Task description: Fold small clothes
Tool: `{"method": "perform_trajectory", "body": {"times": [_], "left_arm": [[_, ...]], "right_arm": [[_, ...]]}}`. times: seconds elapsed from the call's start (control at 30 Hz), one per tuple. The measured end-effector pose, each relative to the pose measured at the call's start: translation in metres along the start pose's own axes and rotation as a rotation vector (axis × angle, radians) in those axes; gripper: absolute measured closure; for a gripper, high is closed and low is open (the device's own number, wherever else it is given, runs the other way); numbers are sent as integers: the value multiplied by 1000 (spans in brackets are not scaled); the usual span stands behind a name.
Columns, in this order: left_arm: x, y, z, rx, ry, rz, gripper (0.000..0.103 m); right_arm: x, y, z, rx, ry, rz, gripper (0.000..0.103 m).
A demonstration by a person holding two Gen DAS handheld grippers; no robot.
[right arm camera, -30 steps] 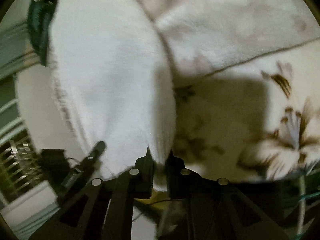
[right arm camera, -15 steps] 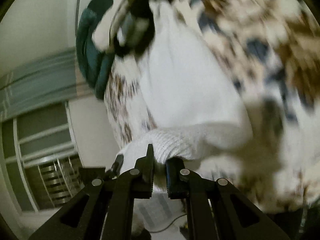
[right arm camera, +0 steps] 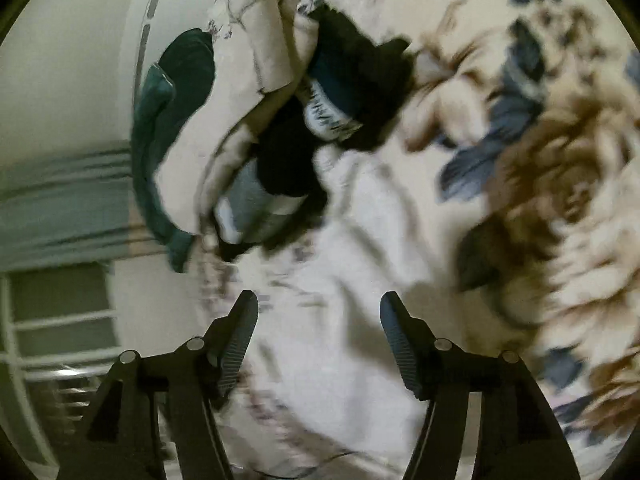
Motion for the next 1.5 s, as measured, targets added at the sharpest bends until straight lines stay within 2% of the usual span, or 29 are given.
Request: {"method": "perform_trajectory", "body": {"times": [0.1,0.17,0.2,0.23,0.27,0.3,0.33,0.37,0.4,0.53,0.63,0.67,0.73,0.8,0.83,0.87,0.9,0.93,0.97,1.0,1.03,1.17,1.23,1.27,1.3,1.33,1.37,1.43,1.5], "left_arm": [[29,5,12,114,-64,-87,40],[49,19,18,232,-82,-149,43],[56,25,21,287,-83,-187,50],[65,31,23,343,-89,-209,65],[76,35,26,392,-110,-253,97],[80,36,26,406,-115,-275,97],[81,37,26,412,-108,-276,97],[77,37,24,405,-93,-266,97],[70,37,22,392,-76,-257,97],[35,18,4,277,5,-207,98],[38,-4,-5,186,3,-200,98],[42,-11,-9,168,-3,-217,103],[53,-26,-15,129,-21,-231,103],[59,-29,-17,97,-51,-187,103],[58,-27,-17,89,-63,-150,102],[56,-23,-17,87,-72,-126,100],[53,-20,-15,84,-82,-103,89],[50,-14,-12,84,-88,-70,78],[47,-9,-10,91,-81,-54,50],[44,-5,-10,109,-68,-49,34],[45,2,-8,150,-55,-62,34],[74,28,-5,292,-91,-130,37],[92,40,-3,381,-114,-177,87],[96,40,-2,406,-127,-207,99],[93,41,-3,419,-108,-209,99],[88,44,-4,420,-87,-197,99],[79,44,-7,412,-57,-193,100],[58,34,-17,354,-1,-173,100],[48,11,-29,270,12,-177,100]], "right_arm": [[-2,16,5,-76,-2,80,37],[6,22,6,-132,-24,126,37],[11,20,6,-164,-27,148,37],[19,14,6,-215,-38,172,37],[24,12,7,-245,-45,192,45],[30,8,7,-285,-45,222,69],[35,5,8,-320,-48,253,84],[38,5,9,-346,-59,295,94],[37,3,9,-351,-45,317,94],[12,-5,-2,-292,53,253,96],[4,-1,-12,-229,81,207,96],[10,4,-17,-195,78,208,96],[24,18,-28,-156,86,279,96],[37,30,-35,-139,51,328,94],[43,36,-36,-117,16,325,93],[42,37,-36,-105,7,311,86],[39,35,-35,-103,2,293,72],[35,33,-34,-107,7,274,64],[28,30,-32,-113,20,255,50],[23,30,-31,-118,29,248,42],[19,27,-31,-132,41,240,42],[19,24,-32,-182,33,281,42],[28,17,-31,-233,13,300,43],[33,12,-28,-279,-1,319,55],[39,7,-25,-313,-14,331,89],[43,3,-21,-348,-27,352,94],[43,-2,-18,-374,-18,362,94],[35,-10,-16,-379,18,322,95],[22,-13,-23,-328,72,266,96]]}}
Point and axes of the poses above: each gripper's, at about its wrist camera, not at the fingertips, and x roughly the way its jaws point, y to its right, z to its underside, the point moved 6 cm from there along x, roughly the way its jaws point, and after that the axes turned 1 degree about -y, right-handed, at the moved point
